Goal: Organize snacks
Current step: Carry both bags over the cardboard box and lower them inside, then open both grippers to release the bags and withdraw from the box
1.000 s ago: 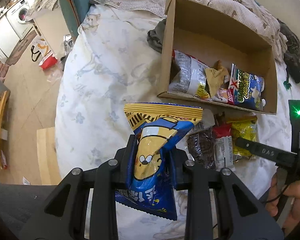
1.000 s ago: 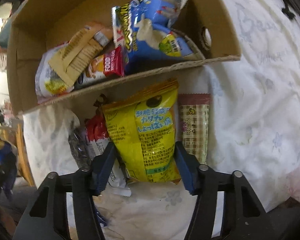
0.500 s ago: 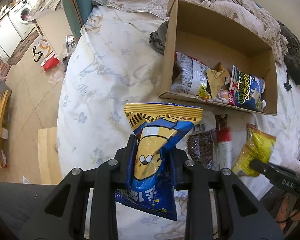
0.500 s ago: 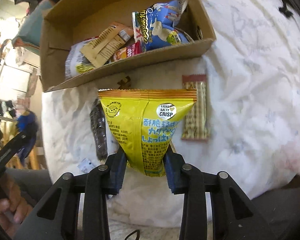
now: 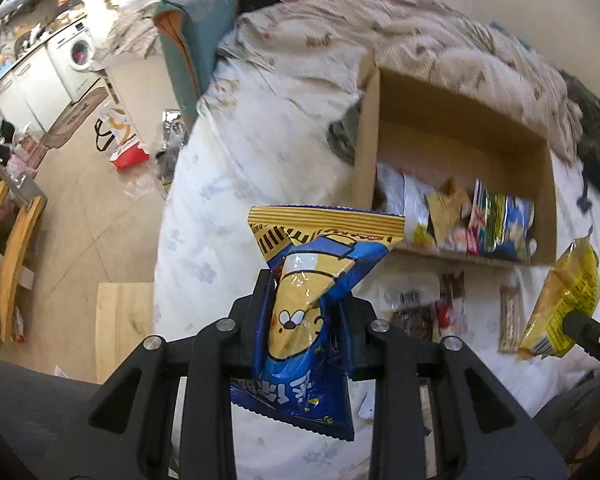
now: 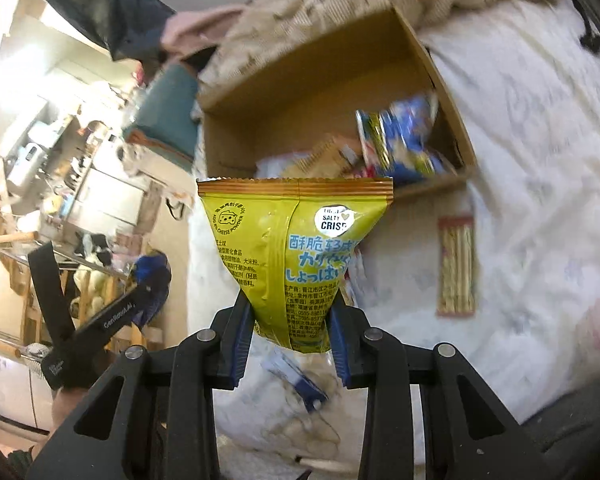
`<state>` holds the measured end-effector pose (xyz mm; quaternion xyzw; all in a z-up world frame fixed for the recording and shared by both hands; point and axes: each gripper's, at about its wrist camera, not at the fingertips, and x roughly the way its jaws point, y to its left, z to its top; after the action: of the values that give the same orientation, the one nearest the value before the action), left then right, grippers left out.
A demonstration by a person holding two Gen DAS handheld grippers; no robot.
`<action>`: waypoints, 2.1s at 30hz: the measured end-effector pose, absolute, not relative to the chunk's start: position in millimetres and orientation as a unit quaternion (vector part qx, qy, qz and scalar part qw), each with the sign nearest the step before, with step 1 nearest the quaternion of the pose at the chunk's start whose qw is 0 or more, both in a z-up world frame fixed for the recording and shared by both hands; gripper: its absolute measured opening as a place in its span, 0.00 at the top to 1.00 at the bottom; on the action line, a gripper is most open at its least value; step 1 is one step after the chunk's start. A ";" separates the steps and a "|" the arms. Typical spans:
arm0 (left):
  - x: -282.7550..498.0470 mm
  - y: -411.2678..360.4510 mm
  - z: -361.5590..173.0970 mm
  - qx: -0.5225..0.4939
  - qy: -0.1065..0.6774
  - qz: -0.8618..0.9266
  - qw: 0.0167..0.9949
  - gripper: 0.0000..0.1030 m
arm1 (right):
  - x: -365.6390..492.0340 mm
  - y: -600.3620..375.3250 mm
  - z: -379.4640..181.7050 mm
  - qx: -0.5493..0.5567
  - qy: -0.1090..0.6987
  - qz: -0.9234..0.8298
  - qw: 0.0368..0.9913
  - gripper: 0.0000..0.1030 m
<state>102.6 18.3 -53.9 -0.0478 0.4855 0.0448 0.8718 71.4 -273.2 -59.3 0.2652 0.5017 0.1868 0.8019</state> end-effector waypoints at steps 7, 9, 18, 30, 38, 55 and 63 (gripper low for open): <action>126.4 7.3 -20.1 -0.052 0.461 0.018 0.886 0.76 | 100.1 -287.9 -43.2 0.282 0.473 0.175 0.816 0.66; 136.6 -1.7 -12.3 -0.042 0.453 0.009 0.891 0.76 | 111.1 -289.6 -39.3 0.280 0.465 0.174 0.821 0.66; 189.8 -47.4 1.1 0.018 0.429 -0.022 0.903 0.76 | 166.9 -293.6 -37.2 0.266 0.456 0.159 0.834 0.66; 223.0 -69.5 -47.6 0.045 0.423 -0.032 0.904 0.76 | 185.5 -301.8 -75.5 0.268 0.490 0.137 0.818 0.66; 228.2 -67.8 -60.0 0.020 0.438 -0.041 0.898 0.74 | 193.1 -296.2 -80.0 0.257 0.492 0.138 0.820 0.65; 225.3 -70.1 -64.2 -0.001 0.452 -0.068 0.889 0.57 | 197.2 -297.5 -91.2 0.273 0.510 0.129 0.806 0.61; 219.1 -70.4 -56.0 -0.008 0.440 -0.071 0.895 0.12 | 196.2 -305.5 -90.0 0.284 0.500 0.116 0.810 0.30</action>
<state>219.1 -70.4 -56.0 -0.0082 0.4400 -0.0710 0.8952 196.2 -305.5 -90.0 0.2835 0.4996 0.1160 0.8103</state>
